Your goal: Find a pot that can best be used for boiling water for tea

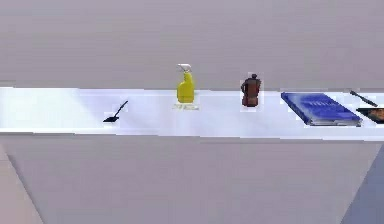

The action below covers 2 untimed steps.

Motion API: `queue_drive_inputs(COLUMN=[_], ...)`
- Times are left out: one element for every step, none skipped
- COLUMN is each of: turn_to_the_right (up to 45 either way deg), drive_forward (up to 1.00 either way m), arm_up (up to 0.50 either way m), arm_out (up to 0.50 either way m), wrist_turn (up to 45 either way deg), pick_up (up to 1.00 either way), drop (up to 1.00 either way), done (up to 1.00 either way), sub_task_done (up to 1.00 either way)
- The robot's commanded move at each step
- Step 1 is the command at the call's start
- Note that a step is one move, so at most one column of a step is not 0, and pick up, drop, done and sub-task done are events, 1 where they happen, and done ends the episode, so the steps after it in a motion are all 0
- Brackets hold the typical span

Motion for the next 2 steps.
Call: queue_drive_inputs(turn_to_the_right=[0.0,21.0], drive_forward=[0.30,0.00], arm_up=[0.00,0.00], arm_out=[0.00,0.00], wrist_turn=[0.0,0.0], pick_up=[0.00,0.00], drop=[0.00,0.00], done=[0.00,0.00], sub_task_done=[0.00,0.00])
